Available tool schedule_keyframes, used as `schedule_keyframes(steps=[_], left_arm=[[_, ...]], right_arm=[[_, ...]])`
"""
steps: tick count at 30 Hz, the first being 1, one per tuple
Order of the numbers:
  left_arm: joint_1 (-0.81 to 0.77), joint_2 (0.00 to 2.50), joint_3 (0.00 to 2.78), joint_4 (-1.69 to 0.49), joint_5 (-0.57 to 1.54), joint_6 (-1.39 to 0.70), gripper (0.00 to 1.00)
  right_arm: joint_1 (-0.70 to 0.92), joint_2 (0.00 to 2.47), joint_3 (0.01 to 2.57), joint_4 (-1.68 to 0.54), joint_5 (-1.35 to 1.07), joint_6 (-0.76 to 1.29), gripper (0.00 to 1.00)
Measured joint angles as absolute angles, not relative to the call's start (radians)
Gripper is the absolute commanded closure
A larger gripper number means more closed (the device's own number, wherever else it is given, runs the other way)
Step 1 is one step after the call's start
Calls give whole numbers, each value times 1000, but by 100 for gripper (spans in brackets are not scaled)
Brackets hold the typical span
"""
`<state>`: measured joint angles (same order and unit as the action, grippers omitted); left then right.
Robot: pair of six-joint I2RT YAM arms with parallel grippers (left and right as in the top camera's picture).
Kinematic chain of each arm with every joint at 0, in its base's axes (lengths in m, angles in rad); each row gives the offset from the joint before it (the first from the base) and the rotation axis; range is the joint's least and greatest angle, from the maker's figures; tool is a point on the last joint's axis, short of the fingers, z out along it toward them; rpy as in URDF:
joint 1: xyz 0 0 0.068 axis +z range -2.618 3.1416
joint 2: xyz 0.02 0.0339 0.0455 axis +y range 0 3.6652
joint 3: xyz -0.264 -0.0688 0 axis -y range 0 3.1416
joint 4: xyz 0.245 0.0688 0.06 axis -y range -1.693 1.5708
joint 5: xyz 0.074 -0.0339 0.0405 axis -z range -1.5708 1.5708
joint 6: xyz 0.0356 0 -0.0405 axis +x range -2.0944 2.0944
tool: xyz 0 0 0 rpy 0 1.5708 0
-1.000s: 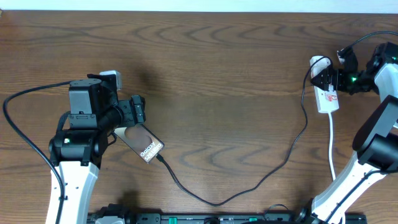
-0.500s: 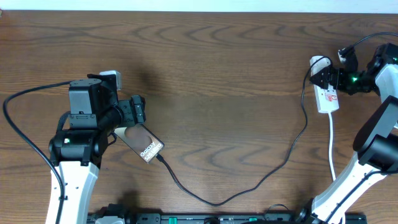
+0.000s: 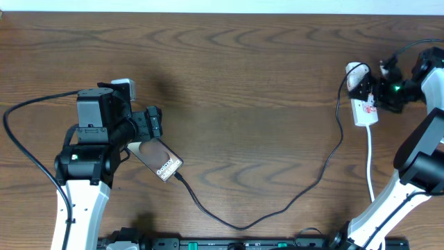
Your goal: Plug charger to phone and switch on socket
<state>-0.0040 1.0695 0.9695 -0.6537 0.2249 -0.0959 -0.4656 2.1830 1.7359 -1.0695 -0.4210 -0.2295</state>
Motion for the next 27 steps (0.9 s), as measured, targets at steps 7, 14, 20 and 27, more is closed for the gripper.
schedule_keyframes(steps=[7, 14, 20, 27], left_arm=[[-4, 1069, 970, -653, 225, -96, 11], [-4, 1069, 970, -654, 222, -96, 10], [-4, 1069, 970, -654, 221, -96, 11], [-4, 1069, 970, -654, 221, -96, 11]], right_arm=[[-514, 1981, 1805, -1151, -178, -153, 1], [-512, 1611, 1845, -1163, -295, -139, 1], [-512, 1460, 1845, -1164, -323, -138, 1], [-512, 1433, 1845, -1167, -326, -138, 1]])
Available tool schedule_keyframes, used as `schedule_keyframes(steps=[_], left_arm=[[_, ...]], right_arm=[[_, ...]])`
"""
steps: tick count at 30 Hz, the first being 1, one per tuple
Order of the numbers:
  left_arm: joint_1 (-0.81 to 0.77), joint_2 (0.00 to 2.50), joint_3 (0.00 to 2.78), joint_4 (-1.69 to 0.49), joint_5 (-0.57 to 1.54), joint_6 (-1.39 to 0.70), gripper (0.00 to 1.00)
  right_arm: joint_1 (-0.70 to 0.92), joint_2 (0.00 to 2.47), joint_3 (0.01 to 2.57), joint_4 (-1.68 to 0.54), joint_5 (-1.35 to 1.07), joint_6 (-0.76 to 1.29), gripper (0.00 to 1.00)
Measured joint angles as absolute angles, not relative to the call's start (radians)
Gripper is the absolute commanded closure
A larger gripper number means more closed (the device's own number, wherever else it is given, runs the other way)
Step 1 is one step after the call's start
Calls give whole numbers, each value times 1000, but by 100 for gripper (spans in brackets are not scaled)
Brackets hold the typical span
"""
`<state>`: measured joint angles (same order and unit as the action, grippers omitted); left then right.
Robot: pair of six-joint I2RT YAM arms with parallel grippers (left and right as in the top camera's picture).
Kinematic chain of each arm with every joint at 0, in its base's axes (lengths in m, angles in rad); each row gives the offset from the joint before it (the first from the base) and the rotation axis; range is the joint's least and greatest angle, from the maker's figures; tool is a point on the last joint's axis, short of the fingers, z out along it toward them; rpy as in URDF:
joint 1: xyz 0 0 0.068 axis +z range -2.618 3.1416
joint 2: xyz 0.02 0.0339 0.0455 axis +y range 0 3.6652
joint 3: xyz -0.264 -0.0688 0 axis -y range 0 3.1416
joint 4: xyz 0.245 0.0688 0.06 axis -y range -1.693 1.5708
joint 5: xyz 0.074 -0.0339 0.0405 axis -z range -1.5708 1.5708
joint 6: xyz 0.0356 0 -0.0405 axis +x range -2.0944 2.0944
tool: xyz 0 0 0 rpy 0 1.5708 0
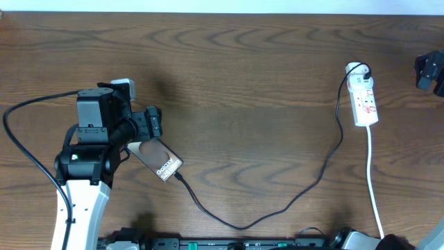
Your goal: Plug charger to phone and switch on socket
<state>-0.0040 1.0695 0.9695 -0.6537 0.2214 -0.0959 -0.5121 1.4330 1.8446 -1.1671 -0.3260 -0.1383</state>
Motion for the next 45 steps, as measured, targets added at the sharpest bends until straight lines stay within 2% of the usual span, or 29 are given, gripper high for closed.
schedule_keyframes(steps=[16, 21, 29, 34, 38, 41, 45], left_arm=[[-4, 1069, 970, -654, 218, -96, 11], [-13, 1050, 970, -691, 137, -84, 11], [-132, 826, 969, -754, 72, -66, 11], [-103, 648, 920, -747, 52, -47, 11], [-41, 514, 804, -615, 53, -45, 11], [6, 427, 661, -387, 83, -44, 11], [27, 339, 504, -187, 111, -44, 11]], right_arm=[[-512, 1433, 1845, -1167, -326, -138, 1], [-512, 1433, 1845, -1168, -326, -138, 1], [-512, 1433, 1845, -1168, -326, -138, 1], [-512, 1433, 1845, -1168, -326, -138, 1], [-512, 1433, 1845, -1169, -326, -138, 1], [-512, 1433, 1845, -1169, -327, -138, 1], [-512, 1433, 1845, -1169, -327, -138, 1]])
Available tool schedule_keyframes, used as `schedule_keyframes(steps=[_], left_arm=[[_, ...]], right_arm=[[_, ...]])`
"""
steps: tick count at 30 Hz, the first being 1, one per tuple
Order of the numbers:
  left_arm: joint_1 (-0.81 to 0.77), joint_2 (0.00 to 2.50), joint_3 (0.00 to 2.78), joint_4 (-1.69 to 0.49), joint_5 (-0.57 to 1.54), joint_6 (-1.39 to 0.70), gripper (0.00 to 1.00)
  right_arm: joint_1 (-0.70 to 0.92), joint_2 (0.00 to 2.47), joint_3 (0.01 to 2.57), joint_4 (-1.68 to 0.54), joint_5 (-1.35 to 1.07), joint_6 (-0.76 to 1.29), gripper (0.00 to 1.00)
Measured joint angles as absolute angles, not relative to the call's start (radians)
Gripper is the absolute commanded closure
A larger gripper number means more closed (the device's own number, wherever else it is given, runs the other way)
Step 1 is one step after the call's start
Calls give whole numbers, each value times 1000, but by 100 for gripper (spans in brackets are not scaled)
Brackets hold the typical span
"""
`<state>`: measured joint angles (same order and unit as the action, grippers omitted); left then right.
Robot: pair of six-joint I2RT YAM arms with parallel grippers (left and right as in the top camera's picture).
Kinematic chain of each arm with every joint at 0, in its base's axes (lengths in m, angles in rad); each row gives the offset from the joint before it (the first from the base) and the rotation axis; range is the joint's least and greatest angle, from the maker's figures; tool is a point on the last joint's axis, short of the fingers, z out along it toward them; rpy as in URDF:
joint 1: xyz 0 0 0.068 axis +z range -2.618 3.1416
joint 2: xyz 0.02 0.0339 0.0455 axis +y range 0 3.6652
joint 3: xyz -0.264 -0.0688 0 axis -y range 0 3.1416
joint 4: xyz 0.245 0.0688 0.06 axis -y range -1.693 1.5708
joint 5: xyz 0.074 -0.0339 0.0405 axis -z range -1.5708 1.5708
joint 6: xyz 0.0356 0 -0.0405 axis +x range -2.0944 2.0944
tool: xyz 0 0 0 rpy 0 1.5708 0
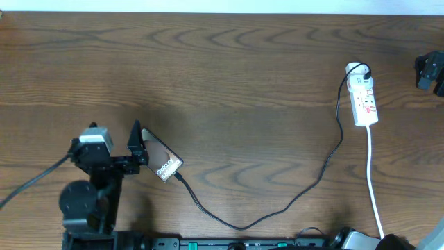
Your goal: Plug charger to phone and switch on socket
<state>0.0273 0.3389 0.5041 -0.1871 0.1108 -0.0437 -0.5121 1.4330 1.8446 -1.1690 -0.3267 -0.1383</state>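
Note:
The dark phone [162, 162] lies flat at the table's front left, lettering up. The black charger cable [243, 225] is plugged into its lower right end. From there the cable loops along the front and climbs to a plug in the white socket strip [365, 104] at the far right. My left gripper [137, 144] stands just off the phone's left end, and its fingers look spread with nothing between them. My right gripper [429, 71] is a dark shape at the right edge, well clear of the strip. Its jaws do not show.
The strip's white lead [374, 187] runs down to the front edge at the right. The left arm's base [83, 208] and its black cable fill the front left corner.
My left arm has drawn back toward the front left. Its gripper, which was over the phone's upper end, now sits beside the phone's left end. Phone, cable and right arm are unchanged.
At first my right gripper was at the socket strip and my left gripper sat over the phone, with the cable plugged in. Then the right arm was at the right edge, clear of the strip. Now the left gripper is off the phone too.

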Motion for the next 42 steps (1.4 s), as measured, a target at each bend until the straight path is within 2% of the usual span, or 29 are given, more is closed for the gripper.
schedule_keyframes(steps=[5, 17, 42], left_arm=[[30, 210, 287, -49, 130, -44, 11], [30, 12, 52, -54, 133, -44, 11], [30, 10, 36, -52, 125, -44, 11]], right_arm=[[-512, 1433, 1845, -1169, -327, -138, 1], [-512, 1433, 1845, -1170, -327, -138, 1], [-512, 1433, 1845, -1170, -326, -138, 1]])
